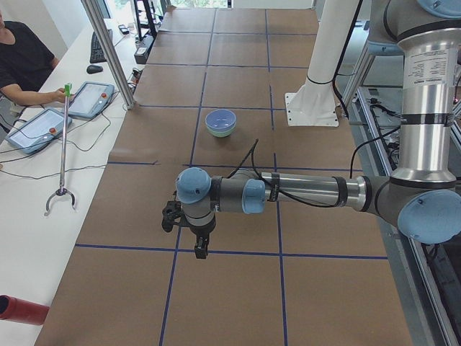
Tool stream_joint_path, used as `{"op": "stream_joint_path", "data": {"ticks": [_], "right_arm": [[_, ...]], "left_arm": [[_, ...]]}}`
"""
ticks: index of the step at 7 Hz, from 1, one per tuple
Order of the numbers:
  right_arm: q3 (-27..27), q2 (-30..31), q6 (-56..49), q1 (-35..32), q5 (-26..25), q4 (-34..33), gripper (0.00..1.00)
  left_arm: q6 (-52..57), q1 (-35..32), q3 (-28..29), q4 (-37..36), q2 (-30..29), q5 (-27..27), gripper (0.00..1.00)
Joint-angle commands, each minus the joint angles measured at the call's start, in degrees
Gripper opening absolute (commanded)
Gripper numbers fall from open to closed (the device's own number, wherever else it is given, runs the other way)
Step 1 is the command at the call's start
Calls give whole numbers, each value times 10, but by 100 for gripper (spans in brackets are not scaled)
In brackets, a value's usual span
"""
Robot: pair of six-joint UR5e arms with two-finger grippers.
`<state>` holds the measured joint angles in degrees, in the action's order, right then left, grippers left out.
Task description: Stack blue bowl on green bowl
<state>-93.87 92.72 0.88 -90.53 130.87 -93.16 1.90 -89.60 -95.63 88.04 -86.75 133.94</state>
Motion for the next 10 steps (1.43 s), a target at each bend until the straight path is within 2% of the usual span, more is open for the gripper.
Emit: {"op": "stream_joint_path", "data": {"ticks": [1,10], "right_arm": [[0,0,0,0,0,0,100],[0,0,0,0,0,0,100]], "left_arm": [[1,-8,0,-1,7,0,100],[1,-19,-1,0,7,0,100]]}}
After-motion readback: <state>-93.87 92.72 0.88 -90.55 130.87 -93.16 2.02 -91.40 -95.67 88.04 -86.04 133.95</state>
